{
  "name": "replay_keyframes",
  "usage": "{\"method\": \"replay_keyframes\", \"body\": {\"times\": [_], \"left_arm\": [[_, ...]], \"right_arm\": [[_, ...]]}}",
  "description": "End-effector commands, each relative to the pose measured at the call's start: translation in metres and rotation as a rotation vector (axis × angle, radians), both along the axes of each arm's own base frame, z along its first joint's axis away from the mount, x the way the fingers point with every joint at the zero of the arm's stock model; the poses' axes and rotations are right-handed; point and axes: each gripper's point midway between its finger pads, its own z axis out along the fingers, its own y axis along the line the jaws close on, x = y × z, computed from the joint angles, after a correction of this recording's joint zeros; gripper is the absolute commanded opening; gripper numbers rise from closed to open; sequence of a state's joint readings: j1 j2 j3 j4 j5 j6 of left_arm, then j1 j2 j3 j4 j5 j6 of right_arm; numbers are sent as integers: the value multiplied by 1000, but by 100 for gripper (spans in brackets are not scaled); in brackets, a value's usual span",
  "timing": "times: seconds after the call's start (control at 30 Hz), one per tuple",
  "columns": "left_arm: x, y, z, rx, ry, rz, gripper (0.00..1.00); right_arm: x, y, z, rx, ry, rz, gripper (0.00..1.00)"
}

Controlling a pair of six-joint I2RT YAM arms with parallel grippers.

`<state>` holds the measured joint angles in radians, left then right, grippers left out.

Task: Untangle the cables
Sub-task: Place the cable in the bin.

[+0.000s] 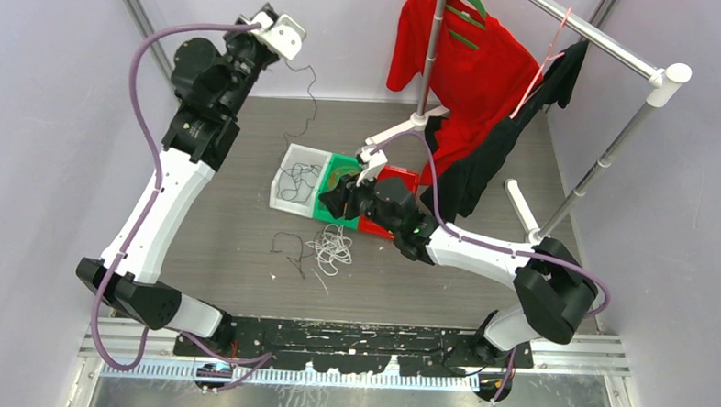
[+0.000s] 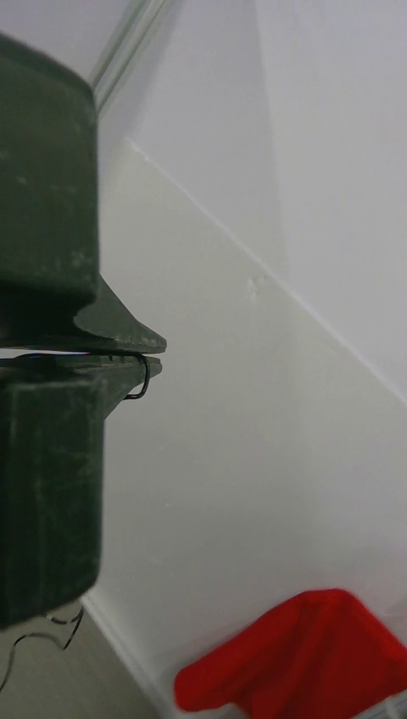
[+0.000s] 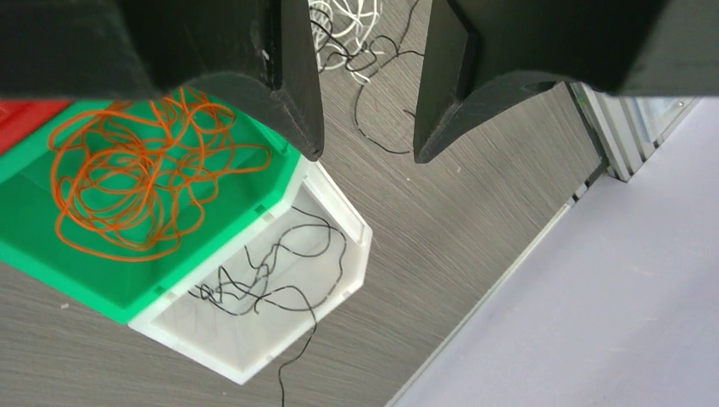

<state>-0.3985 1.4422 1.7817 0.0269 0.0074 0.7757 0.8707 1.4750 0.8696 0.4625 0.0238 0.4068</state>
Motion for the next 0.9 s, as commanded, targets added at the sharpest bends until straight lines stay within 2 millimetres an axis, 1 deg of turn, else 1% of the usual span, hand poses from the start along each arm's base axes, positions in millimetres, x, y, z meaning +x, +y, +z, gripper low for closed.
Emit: {"method": "replay_keyframes", "body": {"times": [0.0, 0.07, 0.13, 0.2, 0.3, 0.43, 0.5, 0.6, 0.67, 0.7, 0.8, 0.87], "left_arm": [[-7, 3, -23, 4, 35, 6, 0], [-5, 0, -48, 8, 95, 4, 0], [-3, -3, -69, 0, 152, 0, 0], [-4, -5, -81, -25, 204, -7, 0], [-8, -9, -93, -51, 272, -22, 0], [-20, -12, -97, -58, 314, -40, 0], [-27, -9, -97, -65, 330, -38, 0], [-35, -10, -96, -66, 341, -51, 0], [-39, -14, -90, -69, 335, -68, 0], [-42, -16, -84, -76, 330, -78, 0], [-52, -20, -65, -99, 307, -104, 0], [-56, -23, -59, -101, 303, -116, 0]], "right_arm": [[3, -12, 15, 39, -26, -24, 48], [5, -19, 14, 35, -24, -41, 48], [7, -23, 13, 32, -22, -51, 48], [9, -27, 9, 24, -15, -61, 48], [15, -31, 5, 16, -9, -86, 48], [31, -36, 9, 37, -19, -127, 55], [42, -35, 15, 46, -28, -136, 58], [57, -31, 28, 43, -76, -136, 66], [67, -26, 35, 35, -118, -141, 74], [73, -23, 39, 30, -142, -147, 76], [91, -16, 50, 19, -193, -175, 77], [101, -10, 54, 22, -218, -173, 76]]}}
